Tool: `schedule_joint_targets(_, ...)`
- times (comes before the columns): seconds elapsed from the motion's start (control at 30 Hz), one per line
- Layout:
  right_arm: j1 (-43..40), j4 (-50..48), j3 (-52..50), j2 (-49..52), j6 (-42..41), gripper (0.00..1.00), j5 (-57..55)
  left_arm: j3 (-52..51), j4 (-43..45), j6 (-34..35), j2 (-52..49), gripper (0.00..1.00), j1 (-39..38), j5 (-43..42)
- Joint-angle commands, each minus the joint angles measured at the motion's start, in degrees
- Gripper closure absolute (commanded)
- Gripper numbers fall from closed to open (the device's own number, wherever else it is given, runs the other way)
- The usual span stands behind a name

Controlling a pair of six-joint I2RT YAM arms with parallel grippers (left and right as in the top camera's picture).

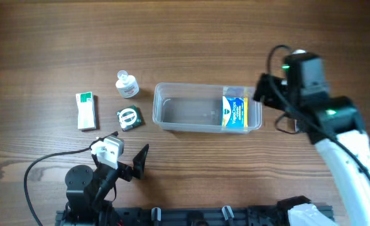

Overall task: Pack container
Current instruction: 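Carry the Vicks pack into the clear container and release it, then move the right gripper to the white Beiersdorf box and grasp it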

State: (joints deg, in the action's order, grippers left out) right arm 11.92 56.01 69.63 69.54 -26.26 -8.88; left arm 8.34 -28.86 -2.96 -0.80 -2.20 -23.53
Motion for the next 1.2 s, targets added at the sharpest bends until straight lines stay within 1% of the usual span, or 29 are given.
schedule_joint_targets(0.0,-13.73,0.61,-0.39,0.39,10.97,0.0,-1.86,-0.15,0.17,-0.9,0.52,0.0,-0.31,-0.68)
schedule_joint_targets(0.1,-23.17,-2.36,-2.6,3.3,17.99,0.0,-1.84,-0.15,0.17,-0.9,0.52,0.0,-0.31,-0.68)
schedule_joint_targets(0.2,-29.79,-2.82,-2.89,8.72,19.3,0.0,-0.22,-0.15,0.17,-0.9,0.52,0.0,-0.31,-0.68)
schedule_joint_targets(0.23,-31.08,-2.97,-2.89,11.23,21.64,0.01,2.23,-0.15,0.17,-0.9,0.52,0.0,-0.31,-0.68)
schedule_joint_targets(0.3,-31.5,-4.22,-2.89,15.19,24.06,0.01,3.39,-0.15,0.17,-0.9,0.52,0.0,-0.31,-0.68)
schedule_joint_targets(0.33,-31.5,-5.35,-2.89,17.44,24.96,0.03,3.37,-0.15,0.17,-0.9,0.52,0.0,-0.31,-0.68)
schedule_joint_targets(0.47,-31.39,-8.74,-2.89,26.67,29.31,0.02,6.69,-0.15,0.17,-0.9,0.52,0.0,-0.31,-0.68)
schedule_joint_targets(0.53,-31.39,-8.96,-2.89,29.51,29.33,0.01,6.86,-0.15,0.17,-0.9,0.52,0.0,-0.31,-0.68)
schedule_joint_targets(0.77,-31.39,-8.94,-2.91,37.75,29.07,0.01,7.91,-0.15,0.17,-0.9,0.52,0.0,-0.31,-0.68)
schedule_joint_targets(0.9,-31.39,-8.92,-2.89,38.47,27.12,0.05,7.28,-0.15,0.17,-0.9,0.52,0.0,-0.31,-0.68)
schedule_joint_targets(1.0,-31.39,-8.5,-2.89,38.47,24.59,0.16,7.3,-0.15,0.17,-0.9,0.52,0.0,-0.31,-0.68)
schedule_joint_targets(1.07,-31.34,-7.17,-2.89,38.47,22.4,0.25,7.34,-0.15,0.17,-0.9,0.52,0.0,-0.31,-0.68)
schedule_joint_targets(1.13,-31.17,-5.33,-2.78,38.12,19.76,0.26,8.28,-0.15,0.17,-0.9,0.52,0.0,-0.31,-0.68)
schedule_joint_targets(1.17,-30.95,-4.28,-2.51,37.51,19.63,0.3,9.6,-0.15,0.17,-0.9,0.52,0.0,-0.31,-0.68)
